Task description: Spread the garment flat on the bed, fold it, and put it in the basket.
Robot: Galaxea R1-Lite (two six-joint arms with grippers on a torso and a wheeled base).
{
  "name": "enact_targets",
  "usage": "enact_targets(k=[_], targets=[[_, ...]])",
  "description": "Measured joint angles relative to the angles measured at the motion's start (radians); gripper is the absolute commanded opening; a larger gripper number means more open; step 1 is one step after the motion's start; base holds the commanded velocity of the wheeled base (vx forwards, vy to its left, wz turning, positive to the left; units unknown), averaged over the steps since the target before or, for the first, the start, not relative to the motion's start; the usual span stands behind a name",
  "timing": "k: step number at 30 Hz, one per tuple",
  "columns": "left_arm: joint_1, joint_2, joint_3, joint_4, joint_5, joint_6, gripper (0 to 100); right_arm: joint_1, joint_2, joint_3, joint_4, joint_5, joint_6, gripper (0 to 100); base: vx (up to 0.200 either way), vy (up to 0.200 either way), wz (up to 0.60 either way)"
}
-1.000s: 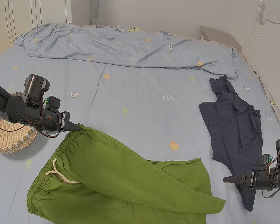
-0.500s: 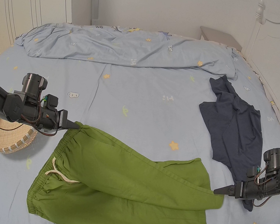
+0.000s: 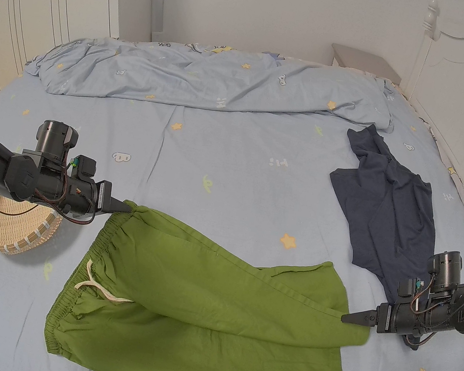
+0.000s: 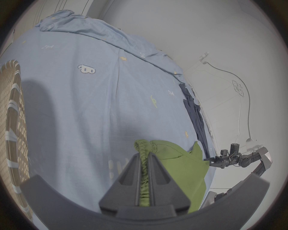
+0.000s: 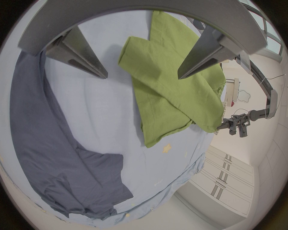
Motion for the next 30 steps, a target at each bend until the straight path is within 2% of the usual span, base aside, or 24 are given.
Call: enact_targets(k=[1,2,25,28,30], targets=[[0.0,0.0,0.0,0.0,0.0,0.0,0,0.003,0.0,0.003,-0.001,0.0,0.001,100,0.0,0.0,0.0],[0.0,0.0,0.0,0.0,0.0,0.0,0,0.003,0.001,0.005,-0.001,0.0,0.001,0,0.0,0.0,0.0],[0.014,0.002,-0.005,-0.002,0.0,-0.001,0,-0.012,0.001,-0.014,-0.005,-0.011,0.001,0,0.0,0.0,0.0],[0.019,-0.001,-0.005,-0.002,0.0,-0.003,0,0.009,0.001,-0.063,-0.005,-0.04,0.005,0,0.0,0.0,0.0],[0.026,-0.006,-0.005,-0.002,0.0,-0.003,0,0.035,0.001,-0.11,0.001,-0.087,0.008,0,0.0,0.0,0.0]])
